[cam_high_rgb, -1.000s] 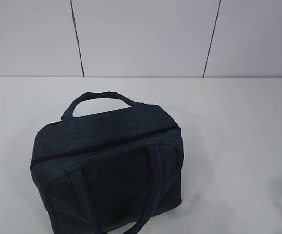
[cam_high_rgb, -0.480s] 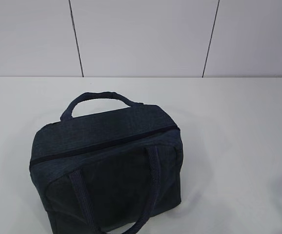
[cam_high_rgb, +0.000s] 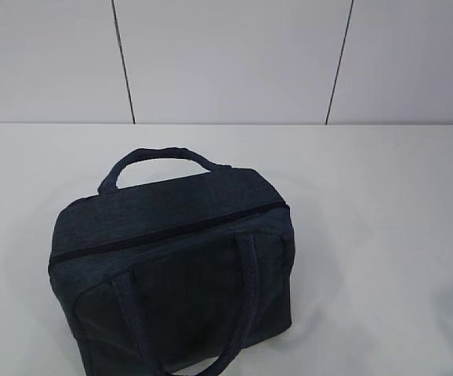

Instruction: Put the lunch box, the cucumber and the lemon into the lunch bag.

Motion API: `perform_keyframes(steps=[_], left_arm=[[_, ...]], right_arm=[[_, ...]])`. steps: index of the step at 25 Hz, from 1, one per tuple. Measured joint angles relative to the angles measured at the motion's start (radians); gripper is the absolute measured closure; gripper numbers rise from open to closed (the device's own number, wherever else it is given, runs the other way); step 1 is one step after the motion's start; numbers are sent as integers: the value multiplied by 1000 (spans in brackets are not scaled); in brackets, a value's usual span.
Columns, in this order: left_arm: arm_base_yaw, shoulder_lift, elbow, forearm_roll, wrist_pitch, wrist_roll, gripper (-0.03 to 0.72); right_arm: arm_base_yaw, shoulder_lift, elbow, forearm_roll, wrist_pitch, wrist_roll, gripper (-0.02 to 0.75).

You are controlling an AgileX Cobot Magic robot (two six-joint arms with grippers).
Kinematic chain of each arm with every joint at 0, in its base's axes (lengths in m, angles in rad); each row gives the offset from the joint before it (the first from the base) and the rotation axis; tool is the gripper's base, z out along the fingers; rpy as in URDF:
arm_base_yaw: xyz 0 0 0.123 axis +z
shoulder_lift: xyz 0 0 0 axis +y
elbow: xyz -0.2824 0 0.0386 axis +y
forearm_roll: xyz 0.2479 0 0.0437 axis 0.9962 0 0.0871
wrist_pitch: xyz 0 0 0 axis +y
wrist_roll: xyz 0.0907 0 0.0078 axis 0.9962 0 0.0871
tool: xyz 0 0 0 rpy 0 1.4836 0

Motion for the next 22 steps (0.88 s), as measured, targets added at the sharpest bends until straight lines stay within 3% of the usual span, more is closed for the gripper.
perform_keyframes(steps=[22], left_arm=[[0, 0, 0, 0, 0, 0, 454]], right_arm=[[0, 0, 0, -2, 0, 0, 330]])
